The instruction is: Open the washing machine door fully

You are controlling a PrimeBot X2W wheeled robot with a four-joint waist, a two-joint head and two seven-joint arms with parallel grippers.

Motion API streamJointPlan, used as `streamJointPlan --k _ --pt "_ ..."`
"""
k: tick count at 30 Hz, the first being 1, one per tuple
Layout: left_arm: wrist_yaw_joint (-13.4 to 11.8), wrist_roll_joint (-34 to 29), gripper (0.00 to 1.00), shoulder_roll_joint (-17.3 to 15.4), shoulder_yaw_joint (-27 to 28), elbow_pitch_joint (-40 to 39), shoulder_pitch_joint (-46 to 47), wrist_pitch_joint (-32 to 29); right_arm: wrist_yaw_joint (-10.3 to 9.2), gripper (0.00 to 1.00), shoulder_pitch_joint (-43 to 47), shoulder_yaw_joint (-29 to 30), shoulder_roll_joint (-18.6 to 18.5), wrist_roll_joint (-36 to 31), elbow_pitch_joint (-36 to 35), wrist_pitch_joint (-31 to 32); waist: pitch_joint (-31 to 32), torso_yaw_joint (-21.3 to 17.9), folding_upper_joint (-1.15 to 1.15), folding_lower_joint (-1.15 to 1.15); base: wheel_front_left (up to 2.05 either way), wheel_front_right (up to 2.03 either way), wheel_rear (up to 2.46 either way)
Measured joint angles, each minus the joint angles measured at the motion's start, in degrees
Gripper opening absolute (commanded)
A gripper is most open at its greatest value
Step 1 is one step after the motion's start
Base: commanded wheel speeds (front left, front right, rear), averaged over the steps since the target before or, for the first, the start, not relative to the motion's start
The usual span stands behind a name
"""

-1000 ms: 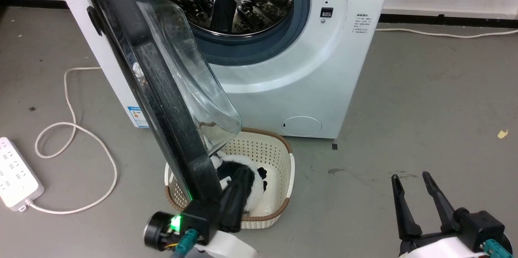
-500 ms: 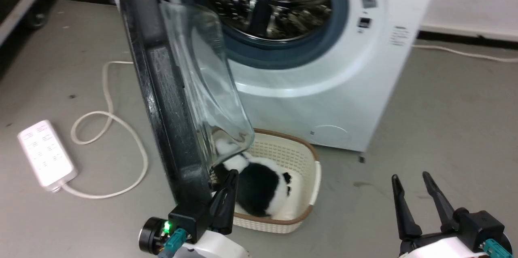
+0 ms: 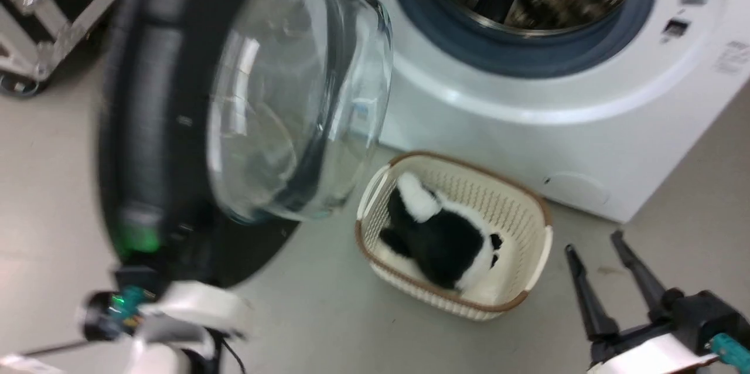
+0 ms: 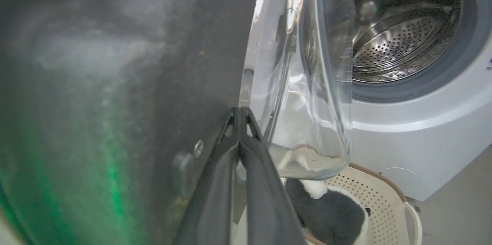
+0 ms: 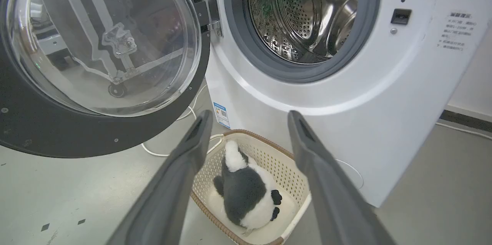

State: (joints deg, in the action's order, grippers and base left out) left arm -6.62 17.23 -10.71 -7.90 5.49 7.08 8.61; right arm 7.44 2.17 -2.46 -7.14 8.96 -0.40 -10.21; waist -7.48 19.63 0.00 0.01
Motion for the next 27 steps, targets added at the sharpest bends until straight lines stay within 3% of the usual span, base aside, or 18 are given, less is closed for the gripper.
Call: streamJointPlan --k 7,15,19,27 --pt "-1.4 4.4 0.0 -4.3 8.5 1.6 4.9 -0.6 0.0 1.0 -0.2 0.2 -3.6 0.0 -3.4 2.0 -6.2 1.7 0.0 0.0 0.0 0.0 0.0" --pt "-1.1 10.0 0.0 -11.3 17.9 7.0 11.2 -1.0 0.0 1.0 -0.7 2.5 -7.8 0.2 -8.1 4.5 -13.0 1.3 0.0 0.0 0.0 0.0 0.0" --pt "0.2 11.3 0.0 -14.0 19.5 10.6 15.1 -0.7 0.0 1.0 -0.7 3.6 -9.3 0.7 -10.0 5.4 -15.8 0.9 0.0 0.01 0.0 0.0 0.0" --pt "1.9 11.6 0.0 -15.8 19.8 16.8 19.7 2.3 0.0 1.0 -0.7 4.0 -9.7 0.8 -11.2 6.0 -17.3 0.1 0.0 0.0 0.0 0.0 0.0"
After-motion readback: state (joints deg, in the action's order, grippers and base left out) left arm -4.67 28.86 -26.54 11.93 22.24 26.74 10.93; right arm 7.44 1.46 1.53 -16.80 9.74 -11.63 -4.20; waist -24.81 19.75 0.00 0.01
